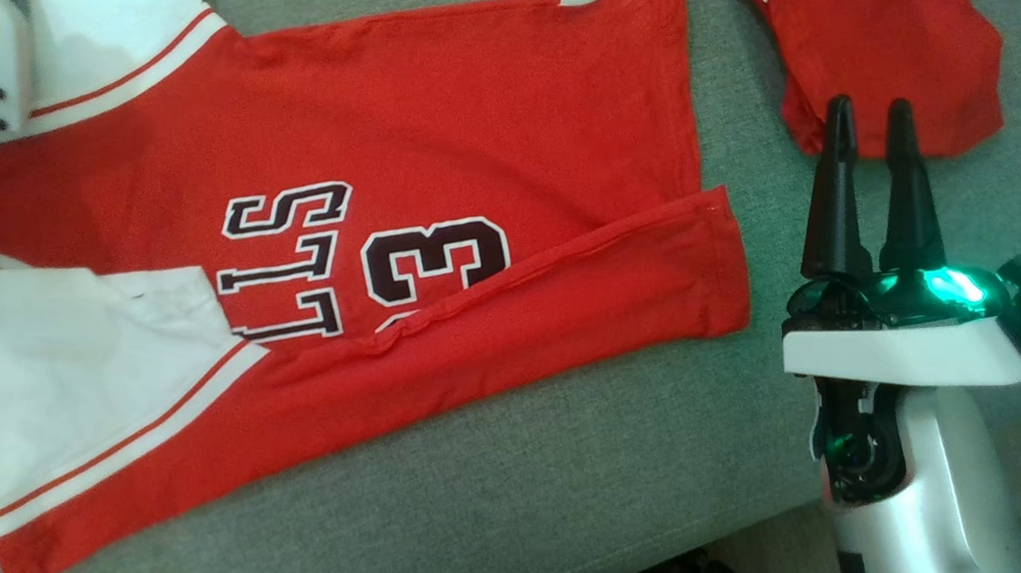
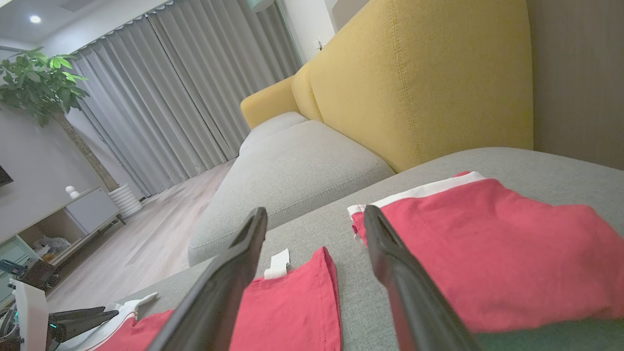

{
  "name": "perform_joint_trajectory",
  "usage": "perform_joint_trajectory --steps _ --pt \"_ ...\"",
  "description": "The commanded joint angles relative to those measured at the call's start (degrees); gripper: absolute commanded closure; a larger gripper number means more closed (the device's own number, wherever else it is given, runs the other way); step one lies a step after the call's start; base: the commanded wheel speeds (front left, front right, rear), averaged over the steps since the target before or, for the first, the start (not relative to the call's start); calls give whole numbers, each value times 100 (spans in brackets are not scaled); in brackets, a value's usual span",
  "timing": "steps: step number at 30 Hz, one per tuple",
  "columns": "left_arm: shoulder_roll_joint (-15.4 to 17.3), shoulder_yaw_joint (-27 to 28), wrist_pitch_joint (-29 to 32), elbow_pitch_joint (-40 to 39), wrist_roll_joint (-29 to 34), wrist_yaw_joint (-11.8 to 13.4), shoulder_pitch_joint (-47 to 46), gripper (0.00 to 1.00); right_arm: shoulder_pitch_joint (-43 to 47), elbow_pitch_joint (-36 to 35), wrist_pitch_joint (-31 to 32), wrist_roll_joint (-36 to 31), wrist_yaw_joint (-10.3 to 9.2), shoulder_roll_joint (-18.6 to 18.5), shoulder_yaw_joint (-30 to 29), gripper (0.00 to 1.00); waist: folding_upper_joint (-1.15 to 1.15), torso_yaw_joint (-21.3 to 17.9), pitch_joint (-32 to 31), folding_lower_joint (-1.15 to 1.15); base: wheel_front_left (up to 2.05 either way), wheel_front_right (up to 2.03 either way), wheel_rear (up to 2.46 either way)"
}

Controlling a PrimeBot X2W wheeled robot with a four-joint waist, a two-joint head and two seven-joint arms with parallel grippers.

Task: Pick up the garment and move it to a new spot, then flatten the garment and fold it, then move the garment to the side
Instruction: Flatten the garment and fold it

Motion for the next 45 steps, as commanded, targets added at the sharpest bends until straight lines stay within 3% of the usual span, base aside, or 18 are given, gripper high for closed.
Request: perform_joint_trajectory --steps 1,2,7,15,23,34,40,45 --pt "235 -38 197 -134 -155 6 69 91 78 -166 -61 19 -4 -9 54 0 0 32 -27 1 0 0 0" --pt "265 -120 268 -221 -295 6 91 100 72 -149 -61 -2 -4 -9 29 0 0 53 -45 1 0 0 0" --pt "471 -435 -66 -551 -464 6 50 100 -7 -136 -61 -160 -4 -9 -33 0 0 160 -170 1 0 0 0" --pt "264 -527 -1401 -706 -225 68 -96 100 -146 -67 18 -819 -4 -9 -166 0 0 538 -534 1 0 0 0" --pt "-123 -730 -2385 -1177 109 364 90 100 -724 244 1143 -1890 -4 -11 -572 0 0 1305 -817 1 0 0 0" --pt "-166 -1010 -2546 -2775 358 864 671 100 -1994 2162 2271 -2522 -4 -941 -776 0 0 2211 -732 1 0 0 0" --pt "-42 -1155 -2424 -3469 511 1058 866 100 -2399 3228 2634 -3162 -4 -1271 -705 0 0 2388 -645 1 0 0 0" --pt "21 -1166 -2347 -3835 530 1169 912 100 -2653 3867 2714 -3442 -4 -1289 -898 0 0 2439 -550 1 0 0 0"
